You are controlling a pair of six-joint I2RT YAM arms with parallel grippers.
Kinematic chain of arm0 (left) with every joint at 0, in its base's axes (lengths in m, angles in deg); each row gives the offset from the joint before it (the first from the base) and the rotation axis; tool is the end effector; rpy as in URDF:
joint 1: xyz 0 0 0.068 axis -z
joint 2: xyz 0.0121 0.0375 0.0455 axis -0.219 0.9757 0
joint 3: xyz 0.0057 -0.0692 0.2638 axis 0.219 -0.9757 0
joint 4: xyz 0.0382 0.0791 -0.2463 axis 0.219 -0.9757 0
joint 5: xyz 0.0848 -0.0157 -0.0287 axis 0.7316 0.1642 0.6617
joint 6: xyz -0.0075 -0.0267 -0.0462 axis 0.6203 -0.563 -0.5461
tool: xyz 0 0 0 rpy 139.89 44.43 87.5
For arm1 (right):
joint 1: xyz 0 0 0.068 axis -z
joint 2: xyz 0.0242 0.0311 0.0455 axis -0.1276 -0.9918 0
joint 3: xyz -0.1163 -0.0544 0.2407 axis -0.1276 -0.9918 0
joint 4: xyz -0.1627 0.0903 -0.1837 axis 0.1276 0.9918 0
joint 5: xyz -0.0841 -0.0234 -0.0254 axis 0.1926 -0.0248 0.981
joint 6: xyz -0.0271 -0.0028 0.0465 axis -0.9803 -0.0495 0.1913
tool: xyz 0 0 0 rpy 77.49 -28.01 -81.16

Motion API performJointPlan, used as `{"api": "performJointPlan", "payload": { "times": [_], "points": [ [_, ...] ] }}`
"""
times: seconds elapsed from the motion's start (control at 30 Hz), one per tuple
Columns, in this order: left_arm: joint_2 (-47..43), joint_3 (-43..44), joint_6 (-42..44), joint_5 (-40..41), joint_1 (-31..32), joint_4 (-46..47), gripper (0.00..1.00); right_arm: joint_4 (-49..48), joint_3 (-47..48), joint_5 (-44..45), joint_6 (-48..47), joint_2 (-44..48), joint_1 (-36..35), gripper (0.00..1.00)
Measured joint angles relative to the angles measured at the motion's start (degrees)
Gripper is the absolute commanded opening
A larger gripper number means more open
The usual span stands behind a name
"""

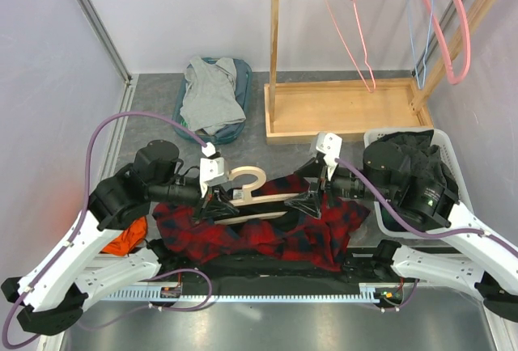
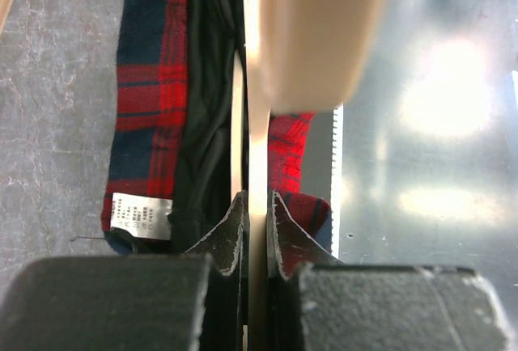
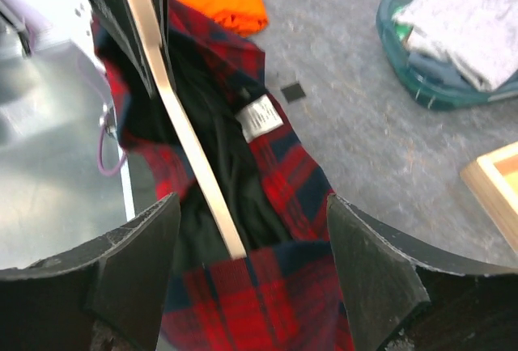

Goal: Place the skirt on the hanger
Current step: Hang the skirt on the hanger.

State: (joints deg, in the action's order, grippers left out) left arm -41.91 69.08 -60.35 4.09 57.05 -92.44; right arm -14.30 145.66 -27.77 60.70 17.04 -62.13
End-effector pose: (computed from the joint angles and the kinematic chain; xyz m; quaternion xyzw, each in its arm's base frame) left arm 0.0808 -0.1105 0.3918 0.5265 0.6456 -0.4140 0.3669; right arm 0.0892 0.1453 0.4095 -0.4357 0.6534 0.3926 0.4786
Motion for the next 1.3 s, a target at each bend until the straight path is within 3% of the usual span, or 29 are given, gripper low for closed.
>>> {"api": "performJointPlan", "payload": {
  "times": [0.07, 0.27, 0.37, 0.4, 0.47, 0.5, 0.53, 0.6, 0.63, 0.97, 1.1, 1.3],
  "points": [
    [-0.17, 0.02, 0.00, -0.04, 0.00, -0.72, 0.02, 2.03, 0.31, -0.26, -1.11, -0.07, 0.00, 0.75],
    [-0.20, 0.26, 0.00, -0.07, 0.04, -1.40, 0.02, 6.01, 0.81, -2.56, -3.65, -3.91, 0.00, 0.53],
    [-0.15, 0.42, 0.00, 0.24, 0.04, -2.05, 0.02, 6.62, 0.81, -3.85, -4.48, -5.77, 0.00, 0.21],
    [-0.09, 0.44, 0.02, 0.74, 0.04, -2.19, 0.02, 6.67, 0.79, -4.63, -4.50, -6.08, -0.07, 0.00],
    [0.13, 0.66, 0.04, 2.38, -0.09, -2.43, 0.02, 7.17, 0.76, -6.40, -5.05, -6.12, -0.66, 0.00],
    [0.24, 0.76, 0.04, 2.82, -0.17, -2.49, 0.08, 7.45, 0.68, -6.54, -5.03, -5.99, -0.94, 0.00],
    [0.35, 1.01, 0.00, 3.45, -0.13, -2.58, 0.46, 7.48, 0.68, -6.32, -4.96, -5.84, -0.96, 0.00],
    [0.48, 1.44, -0.26, 6.60, 0.11, -2.10, 0.70, 6.73, 0.26, -4.83, -4.76, -5.53, -0.98, 0.00],
    [0.50, 1.86, -1.05, 9.11, 0.13, -1.60, 0.99, 6.73, -0.20, -3.63, -4.37, -5.18, -1.03, 0.00],
    [-1.60, 4.87, -10.05, 47.89, 0.09, 6.10, 0.99, 8.70, -3.52, 25.03, 4.85, -1.03, -0.28, 0.00],
    [-3.89, 4.81, -11.30, 53.99, 0.09, 9.86, 0.99, 9.35, -3.06, 38.16, 8.17, -1.07, -0.24, 0.00],
    [-5.51, 3.72, -12.15, 56.30, 0.09, 12.81, 0.99, 13.73, 3.98, 56.08, 10.40, -4.85, -0.15, 0.00]
  ]
}}
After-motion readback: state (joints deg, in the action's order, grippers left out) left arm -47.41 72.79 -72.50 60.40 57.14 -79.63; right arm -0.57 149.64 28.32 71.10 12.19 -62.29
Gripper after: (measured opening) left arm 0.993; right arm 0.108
